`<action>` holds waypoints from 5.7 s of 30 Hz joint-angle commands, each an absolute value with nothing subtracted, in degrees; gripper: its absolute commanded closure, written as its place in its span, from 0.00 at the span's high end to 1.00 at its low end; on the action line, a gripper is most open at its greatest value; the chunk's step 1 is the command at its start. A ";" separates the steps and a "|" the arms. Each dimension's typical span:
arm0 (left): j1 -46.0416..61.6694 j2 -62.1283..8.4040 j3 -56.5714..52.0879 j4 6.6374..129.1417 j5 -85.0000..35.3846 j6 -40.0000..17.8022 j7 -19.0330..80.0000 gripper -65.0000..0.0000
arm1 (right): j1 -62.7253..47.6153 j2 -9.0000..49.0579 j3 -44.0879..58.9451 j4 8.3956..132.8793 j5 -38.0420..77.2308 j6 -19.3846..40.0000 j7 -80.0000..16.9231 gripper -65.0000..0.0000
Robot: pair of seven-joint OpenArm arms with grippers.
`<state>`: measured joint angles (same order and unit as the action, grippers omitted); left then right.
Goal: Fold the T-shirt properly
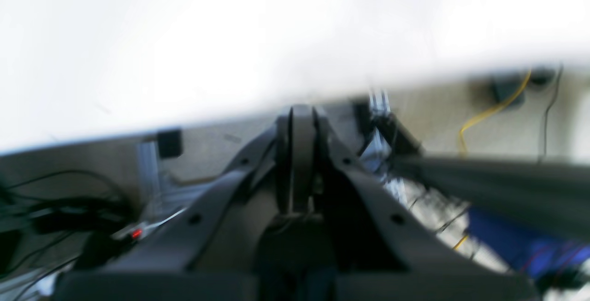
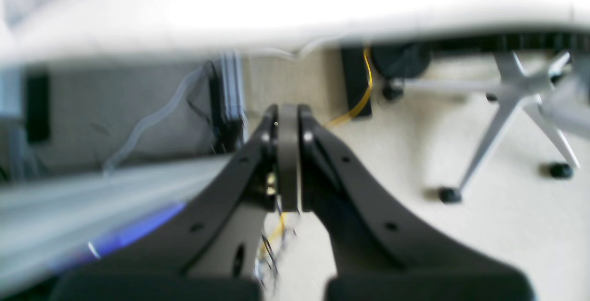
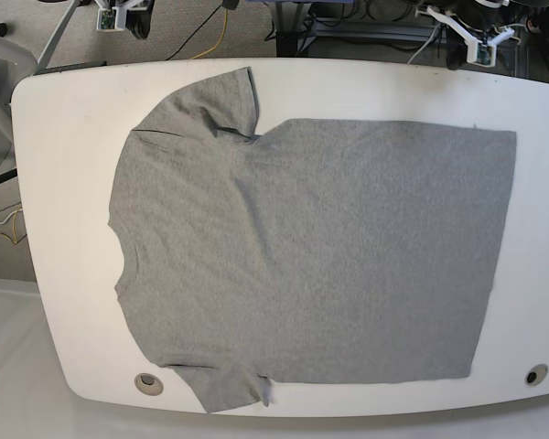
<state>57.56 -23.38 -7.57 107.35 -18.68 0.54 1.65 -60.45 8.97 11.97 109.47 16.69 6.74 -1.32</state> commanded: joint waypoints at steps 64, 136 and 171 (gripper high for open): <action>42.58 -25.74 -18.26 115.09 -32.03 -8.45 17.12 0.60 | -39.70 7.66 14.62 120.15 28.77 15.69 -26.31 0.30; 39.67 -24.19 -23.80 106.41 -34.22 -6.68 21.13 0.61 | -34.25 8.97 21.78 97.02 55.87 16.64 -42.53 0.20; 38.70 -24.42 -23.71 106.29 -34.34 -6.26 20.41 0.62 | -34.50 7.12 20.08 97.99 56.97 17.51 -41.44 0.15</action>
<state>38.41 -23.53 -23.11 105.47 -34.15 -6.07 21.80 -33.89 6.66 20.18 97.30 57.34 17.63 -40.73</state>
